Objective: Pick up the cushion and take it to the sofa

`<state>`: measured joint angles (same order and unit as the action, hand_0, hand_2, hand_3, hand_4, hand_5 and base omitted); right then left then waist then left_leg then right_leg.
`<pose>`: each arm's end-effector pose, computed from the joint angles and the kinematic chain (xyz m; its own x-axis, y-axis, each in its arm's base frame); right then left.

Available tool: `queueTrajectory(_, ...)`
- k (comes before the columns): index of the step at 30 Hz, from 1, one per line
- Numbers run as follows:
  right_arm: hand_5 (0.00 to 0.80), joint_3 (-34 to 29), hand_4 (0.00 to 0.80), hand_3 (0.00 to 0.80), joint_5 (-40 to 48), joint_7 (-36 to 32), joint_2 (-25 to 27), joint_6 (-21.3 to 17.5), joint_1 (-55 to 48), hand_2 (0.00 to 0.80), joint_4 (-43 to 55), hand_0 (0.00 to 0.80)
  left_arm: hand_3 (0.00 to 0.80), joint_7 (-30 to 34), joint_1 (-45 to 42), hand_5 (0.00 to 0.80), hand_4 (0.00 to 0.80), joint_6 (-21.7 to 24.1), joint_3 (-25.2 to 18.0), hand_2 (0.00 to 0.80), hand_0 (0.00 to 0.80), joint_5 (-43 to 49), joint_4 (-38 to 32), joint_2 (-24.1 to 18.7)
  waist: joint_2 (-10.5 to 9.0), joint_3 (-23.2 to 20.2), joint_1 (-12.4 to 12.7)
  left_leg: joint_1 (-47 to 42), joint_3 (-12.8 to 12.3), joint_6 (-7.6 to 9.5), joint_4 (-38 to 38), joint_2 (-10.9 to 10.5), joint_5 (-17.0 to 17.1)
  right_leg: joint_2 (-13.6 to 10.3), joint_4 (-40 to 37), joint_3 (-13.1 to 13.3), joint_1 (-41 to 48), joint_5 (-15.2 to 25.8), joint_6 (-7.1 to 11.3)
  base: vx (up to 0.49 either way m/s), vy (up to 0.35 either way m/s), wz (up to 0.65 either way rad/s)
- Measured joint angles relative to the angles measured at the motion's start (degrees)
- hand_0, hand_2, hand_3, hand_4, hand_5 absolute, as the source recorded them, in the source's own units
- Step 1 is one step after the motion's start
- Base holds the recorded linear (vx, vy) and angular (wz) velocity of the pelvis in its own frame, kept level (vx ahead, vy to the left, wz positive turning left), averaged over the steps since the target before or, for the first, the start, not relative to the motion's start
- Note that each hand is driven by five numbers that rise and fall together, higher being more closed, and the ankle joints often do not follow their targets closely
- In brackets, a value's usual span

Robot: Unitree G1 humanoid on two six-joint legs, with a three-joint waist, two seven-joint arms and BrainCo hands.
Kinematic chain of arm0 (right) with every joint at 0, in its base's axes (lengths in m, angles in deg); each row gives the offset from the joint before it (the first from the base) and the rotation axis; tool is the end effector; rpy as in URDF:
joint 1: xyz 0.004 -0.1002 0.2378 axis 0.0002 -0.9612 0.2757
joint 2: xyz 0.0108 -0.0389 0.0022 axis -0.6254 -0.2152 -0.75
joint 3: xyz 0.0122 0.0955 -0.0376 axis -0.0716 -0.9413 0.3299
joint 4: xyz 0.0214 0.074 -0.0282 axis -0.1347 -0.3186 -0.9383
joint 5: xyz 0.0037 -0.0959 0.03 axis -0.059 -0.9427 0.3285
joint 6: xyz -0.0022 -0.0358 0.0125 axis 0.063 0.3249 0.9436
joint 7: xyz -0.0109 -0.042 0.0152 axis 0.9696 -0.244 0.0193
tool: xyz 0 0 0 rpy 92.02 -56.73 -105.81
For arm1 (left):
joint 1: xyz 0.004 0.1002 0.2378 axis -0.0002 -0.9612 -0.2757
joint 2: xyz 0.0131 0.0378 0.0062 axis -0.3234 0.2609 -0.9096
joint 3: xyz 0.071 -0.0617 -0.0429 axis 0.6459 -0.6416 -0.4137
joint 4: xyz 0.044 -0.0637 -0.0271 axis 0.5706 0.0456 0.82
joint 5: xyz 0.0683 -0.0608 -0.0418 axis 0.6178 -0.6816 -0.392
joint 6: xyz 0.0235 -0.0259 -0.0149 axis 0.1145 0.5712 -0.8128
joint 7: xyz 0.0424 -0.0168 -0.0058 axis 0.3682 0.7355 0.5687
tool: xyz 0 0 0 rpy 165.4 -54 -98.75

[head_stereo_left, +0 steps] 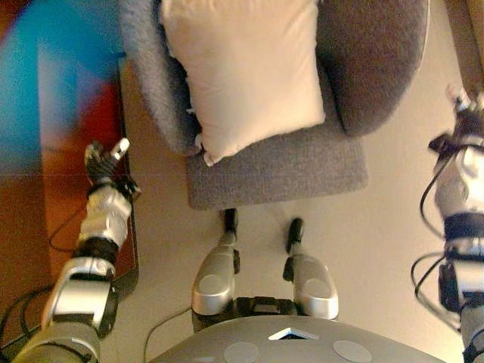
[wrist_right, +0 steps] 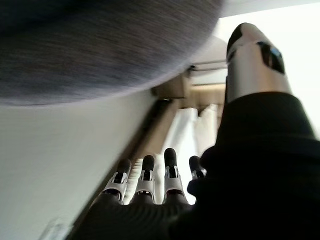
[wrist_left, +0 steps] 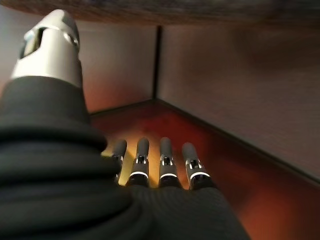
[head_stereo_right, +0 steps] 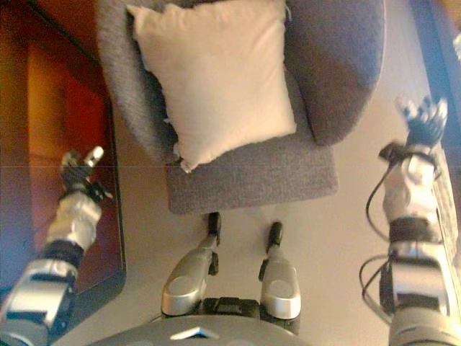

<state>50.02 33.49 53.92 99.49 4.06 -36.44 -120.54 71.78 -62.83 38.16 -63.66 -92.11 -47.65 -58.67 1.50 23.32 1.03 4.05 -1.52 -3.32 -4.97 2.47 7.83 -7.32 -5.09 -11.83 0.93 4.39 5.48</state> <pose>0.2369 -0.3036 0.0600 0.8055 -0.5850 -0.0946 0.5924 0.7916 0.1496 0.2022 0.2783 -0.0072 0.7859 0.5155 -0.3414 -0.5424 0.8399 0.0195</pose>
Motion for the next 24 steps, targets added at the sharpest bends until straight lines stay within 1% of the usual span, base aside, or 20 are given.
queueTrajectory(2,0.000,-0.08,0.000,0.000,-1.67,-0.40,-3.91,1.54,-5.70,0.000,-1.66,0.000,0.000,2.07,-5.81,0.000,0.000,-1.03,0.14,0.000,0.000,3.08,0.64,3.17,-1.08,-2.20,-0.05,-1.53,-0.05,-0.05,-0.04,-0.05,-0.66,-0.10,-0.01,0.00,1.50,-0.59,0.09,0.166,-0.051,0.01)
queueTrajectory(3,0.000,-0.08,0.000,0.000,-2.63,-0.66,-5.73,2.26,-8.02,0.000,-3.86,0.000,0.000,3.26,-8.09,0.000,0.000,-2.43,0.13,0.000,0.000,4.84,1.22,4.59,-1.66,-3.65,-0.05,-2.38,-0.06,-0.13,-0.07,-0.07,-0.99,-0.10,-0.02,0.00,2.44,-0.93,0.14,0.124,-0.056,0.05)
queueTrajectory(4,0.000,0.07,0.000,0.000,-3.47,-1.13,-7.35,3.08,-10.38,0.000,-7.88,0.000,0.000,4.68,-10.11,0.000,0.000,-3.96,0.23,0.000,0.000,7.08,3.26,5.86,-2.19,-5.58,-0.03,-3.43,0.02,-0.24,-0.12,-0.09,-1.39,-0.10,-0.02,0.01,3.56,-1.44,0.22,0.090,-0.067,0.06)
queueTrajectory(6,0.000,0.68,0.000,0.000,-4.97,-1.89,-9.00,5.13,-13.99,0.000,-14.09,0.000,0.000,5.79,-12.68,0.000,0.000,-5.90,0.27,0.000,0.000,8.42,6.59,7.20,-2.79,-9.18,-0.03,-4.42,0.06,-0.40,-0.34,0.05,-1.96,-0.05,-0.01,0.01,4.61,-2.01,0.19,0.072,-0.070,0.04)
queueTrajectory(8,0.000,1.35,0.000,0.000,-5.58,-3.07,-11.27,5.51,-15.38,0.000,-22.69,0.000,0.000,5.45,-13.85,0.000,0.000,-5.72,0.18,0.000,0.000,9.98,13.23,8.69,-2.99,-11.77,-0.05,-5.71,0.05,-0.59,-0.39,0.29,-2.60,0.09,-0.02,0.00,6.13,-2.45,0.07,0.067,-0.061,-0.01)
queueTrajectory(10,0.000,4.12,0.000,0.000,-8.01,-4.08,-13.83,7.19,-16.97,0.000,-30.36,0.000,0.000,4.74,-14.77,0.000,0.000,-5.83,0.23,0.000,0.000,12.65,20.11,10.39,-2.91,-14.63,-0.06,-6.68,-0.03,-0.55,-0.44,0.54,-3.21,0.28,-0.02,0.01,7.23,-3.13,-0.08,0.038,-0.024,-0.02)
queueTrajectory(11,0.000,5.33,0.000,0.000,-9.50,-4.97,-14.77,8.85,-18.10,0.000,-33.15,0.000,0.000,4.13,-14.78,0.000,0.000,-6.61,0.25,0.000,0.000,13.86,22.84,11.41,-2.71,-16.24,-0.06,-6.66,-0.02,-0.58,-0.44,0.66,-3.25,0.39,0.00,0.01,7.19,-3.48,-0.21,0.000,0.000,0.00)
queueTrajectory(14,0.000,9.09,0.000,0.000,-14.89,-6.48,-17.54,11.67,-19.16,0.000,-40.61,0.000,0.000,3.41,-14.80,0.000,0.000,-7.45,0.23,0.000,0.000,16.90,31.09,13.87,-2.08,-17.89,-0.10,-7.65,-0.13,-0.59,-0.43,1.04,-3.24,0.73,-0.14,0.06,8.04,-3.60,-0.40,0.010,0.002,-0.01)
queueTrajectory(16,0.000,11.45,0.000,0.000,-17.97,-7.68,-19.23,14.20,-19.82,0.000,-43.37,0.000,0.000,3.35,-14.92,0.000,0.000,-9.99,0.20,0.000,0.000,18.52,35.01,14.69,-1.91,-19.04,-0.04,-8.29,-0.14,-0.74,-0.45,1.32,-3.35,0.94,-0.19,0.07,8.39,-3.79,-0.66,0.000,0.000,0.00)
queueTrajectory(17,0.000,12.10,0.000,0.000,-18.05,-8.13,-19.84,15.29,-20.08,0.000,-43.87,0.000,0.000,3.45,-14.94,0.000,0.000,-11.38,0.19,0.000,0.000,18.52,36.38,14.93,-1.60,-19.35,-0.04,-8.48,-0.13,-0.76,-0.45,1.43,-3.36,1.06,-0.19,0.07,8.75,-3.83,-0.72,0.000,0.000,0.00)
queueTrajectory(18,0.000,11.98,0.000,0.000,-17.96,-8.30,-20.22,16.03,-20.35,0.000,-44.19,0.000,0.000,4.21,-14.98,0.000,0.000,-12.78,0.12,0.000,0.000,18.53,37.46,15.29,-1.82,-19.99,-0.04,-8.57,-0.13,-0.76,-0.45,1.47,-3.36,1.09,-0.21,0.07,8.74,-3.83,-0.74,0.000,0.000,0.00)
queueTrajectory(21,0.000,12.12,0.000,0.000,-20.10,-8.56,-20.06,16.78,-20.88,0.000,-44.20,0.000,0.000,7.28,-15.43,0.000,0.000,-16.40,0.23,0.000,0.000,19.43,38.54,16.47,-1.59,-21.56,-0.12,-8.68,-0.21,-0.76,-0.45,1.46,-3.37,1.06,-0.19,0.07,8.76,-3.85,-0.76,0.000,0.010,0.00)
queueTrajectory(22,0.000,12.22,0.000,0.000,-21.60,-8.72,-19.96,16.79,-20.88,0.000,-44.19,0.000,0.000,8.36,-15.44,0.000,0.000,-17.29,0.26,0.000,0.000,19.71,38.52,16.77,-1.90,-21.80,-0.11,-8.70,-0.23,-0.76,-0.45,1.47,-3.36,1.06,-0.19,0.09,8.77,-3.84,-0.76,0.000,0.000,0.00)
queueTrajectory(24,0.000,13.32,0.000,0.000,-24.20,-9.19,-19.57,16.83,-20.83,0.000,-43.98,0.000,0.000,9.21,-15.43,0.000,0.000,-18.34,0.39,0.000,0.000,20.24,38.39,16.65,-1.65,-22.39,-0.11,-8.87,-0.29,-0.75,-0.45,1.49,-3.36,1.07,-0.18,0.09,8.90,-3.84,-0.76,0.000,0.000,0.00)
